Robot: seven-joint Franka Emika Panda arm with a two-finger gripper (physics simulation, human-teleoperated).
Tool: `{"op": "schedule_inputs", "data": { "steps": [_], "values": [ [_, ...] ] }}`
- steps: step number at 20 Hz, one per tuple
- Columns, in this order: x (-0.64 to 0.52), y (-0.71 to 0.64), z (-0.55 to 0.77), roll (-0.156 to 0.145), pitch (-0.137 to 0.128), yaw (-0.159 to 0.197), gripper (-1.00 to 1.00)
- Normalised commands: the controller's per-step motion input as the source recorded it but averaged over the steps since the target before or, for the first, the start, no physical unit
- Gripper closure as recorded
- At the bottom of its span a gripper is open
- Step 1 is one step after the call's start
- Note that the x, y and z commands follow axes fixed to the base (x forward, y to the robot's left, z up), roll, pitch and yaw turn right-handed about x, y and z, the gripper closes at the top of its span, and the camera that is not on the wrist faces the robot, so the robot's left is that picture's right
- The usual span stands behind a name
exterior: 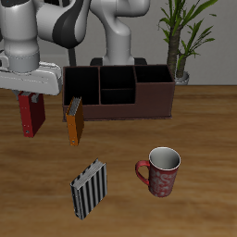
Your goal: Place the red book into the back desk caddy's left compartment
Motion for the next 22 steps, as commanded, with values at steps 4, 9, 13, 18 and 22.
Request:
{"op": "schedule_inputs", "data": {
  "steps": [4, 9, 13, 18, 22],
  "values": [
    [-0.5, 0.01, 0.96, -0.054, -0.063, -0.029, 1.0],
    [-0.54, 0.13, 0.63, -0.029, -0.047, 0.042, 1.0],
    [-0.33, 0.1, 0.24, -0.031, 0.038, -0.004, 1.0],
    [-0.55, 0.23, 0.23, -0.011, 0.014, 0.048, 1.0],
    [-0.54, 0.35, 0.08, 0.035, 0.028, 0.027, 1.0]
  ]
}}
